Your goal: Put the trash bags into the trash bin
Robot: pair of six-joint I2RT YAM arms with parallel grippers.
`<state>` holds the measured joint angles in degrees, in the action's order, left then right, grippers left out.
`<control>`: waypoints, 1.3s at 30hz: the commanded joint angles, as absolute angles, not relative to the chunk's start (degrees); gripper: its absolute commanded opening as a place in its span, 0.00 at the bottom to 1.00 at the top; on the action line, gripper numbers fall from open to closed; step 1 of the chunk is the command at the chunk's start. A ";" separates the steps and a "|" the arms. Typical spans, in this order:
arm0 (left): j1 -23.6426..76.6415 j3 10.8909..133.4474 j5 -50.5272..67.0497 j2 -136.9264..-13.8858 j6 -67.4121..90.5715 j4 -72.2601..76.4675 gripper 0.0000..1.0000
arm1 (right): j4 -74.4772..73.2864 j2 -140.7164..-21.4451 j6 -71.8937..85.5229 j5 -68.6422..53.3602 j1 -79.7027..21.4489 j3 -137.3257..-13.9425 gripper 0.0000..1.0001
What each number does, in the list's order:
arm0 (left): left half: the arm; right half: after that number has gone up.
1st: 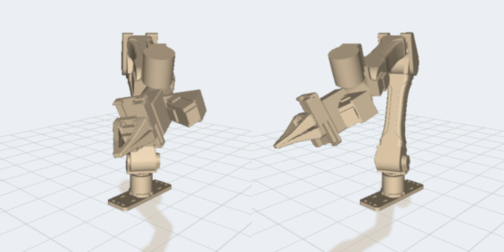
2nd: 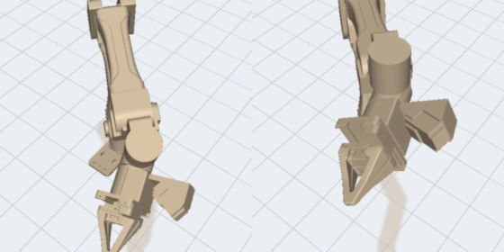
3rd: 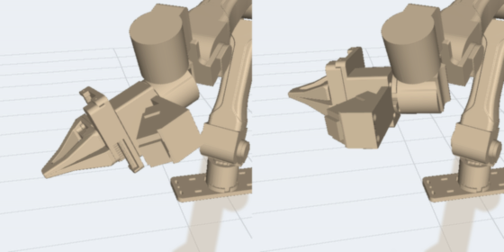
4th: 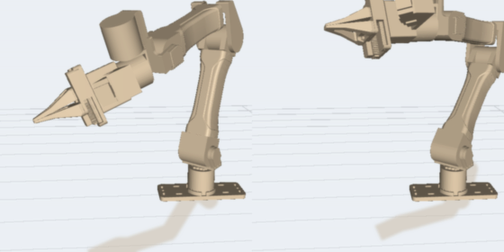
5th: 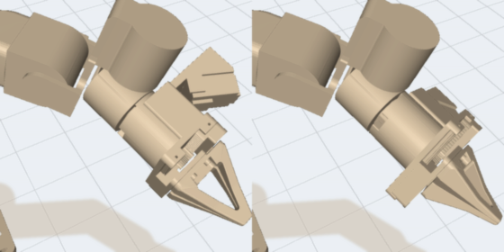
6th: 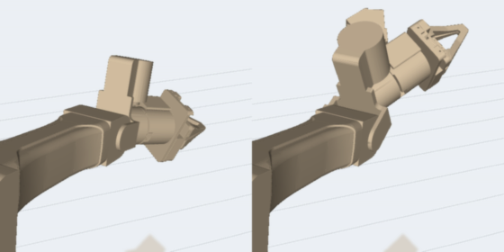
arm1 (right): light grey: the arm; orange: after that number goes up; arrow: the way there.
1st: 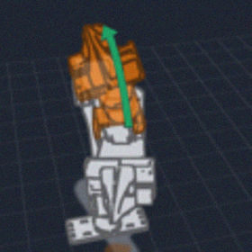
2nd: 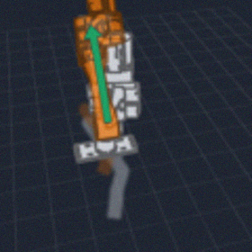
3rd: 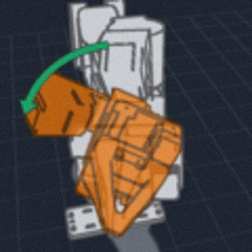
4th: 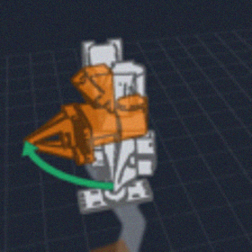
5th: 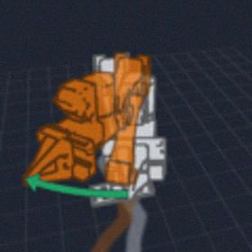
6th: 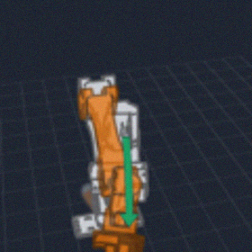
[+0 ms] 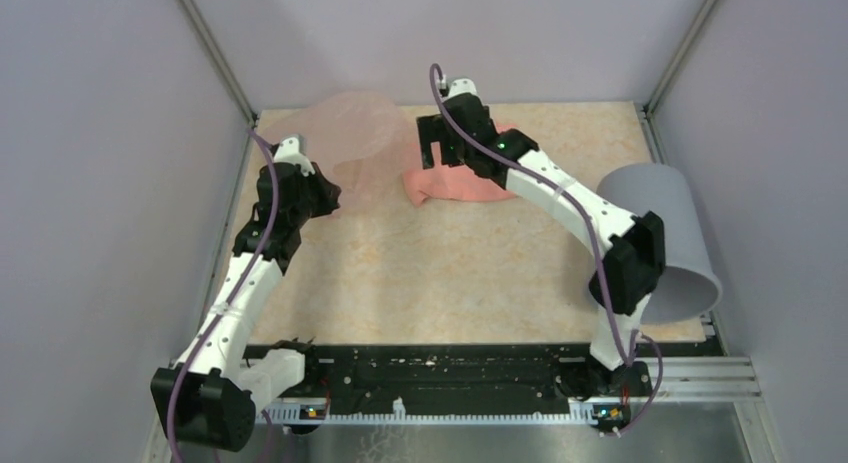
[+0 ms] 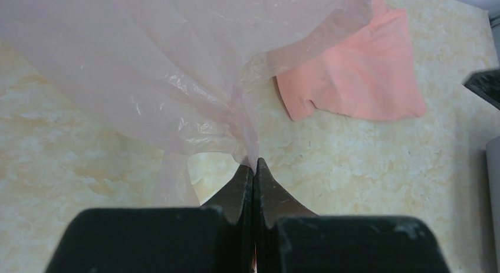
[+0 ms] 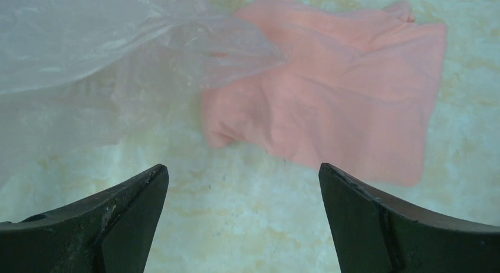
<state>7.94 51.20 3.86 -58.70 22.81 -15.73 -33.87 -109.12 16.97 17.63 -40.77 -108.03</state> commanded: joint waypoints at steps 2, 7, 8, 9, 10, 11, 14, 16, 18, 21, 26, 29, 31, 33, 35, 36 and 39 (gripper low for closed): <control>7.32 51.15 5.89 -59.14 23.47 -12.37 0.00 | -28.21 -91.82 19.07 28.44 -44.02 -94.06 0.99; 7.03 51.38 7.27 -59.51 23.72 -12.48 0.00 | -29.06 -77.80 25.81 37.58 -46.08 -81.32 0.99; 6.99 51.43 7.67 -59.58 23.80 -12.49 0.00 | -30.26 -74.81 27.80 38.54 -46.19 -78.67 0.99; 6.95 51.48 8.07 -59.78 23.86 -12.48 0.00 | -31.28 -71.42 29.61 39.12 -46.31 -76.33 0.99; 6.94 51.50 8.33 -59.83 23.94 -12.46 0.00 | -32.45 -68.38 31.62 39.50 -46.42 -74.19 0.99; 6.87 51.55 8.68 -59.92 24.03 -12.46 0.00 | -34.47 -65.52 33.34 40.25 -46.55 -72.53 0.99; 6.72 51.59 9.70 -60.20 24.25 -12.29 0.00 | -41.28 -57.97 37.56 41.19 -46.63 -69.32 0.99; 6.68 51.64 10.26 -60.34 24.30 -12.25 0.00 | -47.19 -53.54 41.02 40.85 -46.68 -68.85 0.99; 6.64 51.59 10.61 -60.51 24.35 -12.30 0.00 | -53.73 -50.26 45.12 40.05 -46.67 -69.26 0.99; 6.64 51.60 10.82 -60.34 24.43 -12.31 0.00 | -63.79 -45.78 50.86 39.89 -46.62 -69.83 0.99; 6.59 51.59 11.24 -60.29 24.51 -12.30 0.00 | -83.13 -41.78 59.81 40.90 -46.66 -73.76 0.99; 6.59 51.65 11.43 -60.32 24.69 -12.15 0.00 | -85.91 -39.51 60.41 39.39 -46.60 -74.37 0.99; 6.59 51.60 11.56 -60.46 24.70 -12.06 0.00 | -85.90 -37.84 60.56 38.52 -46.53 -73.81 0.99; 6.59 51.59 11.71 -60.52 24.70 -12.14 0.00 | -85.97 -36.85 60.21 39.35 -46.24 -72.75 0.99; 6.59 51.64 11.72 -60.52 24.63 -12.27 0.00 | -85.97 -35.56 61.26 40.20 -45.37 -70.48 0.99; 6.57 51.63 11.69 -60.45 24.61 -12.30 0.00 | -85.90 -34.91 62.26 40.95 -45.13 -68.95 0.99; 6.59 51.59 12.09 -60.40 24.74 -12.16 0.00 | -85.85 -33.36 64.99 44.16 -44.97 -64.93 0.99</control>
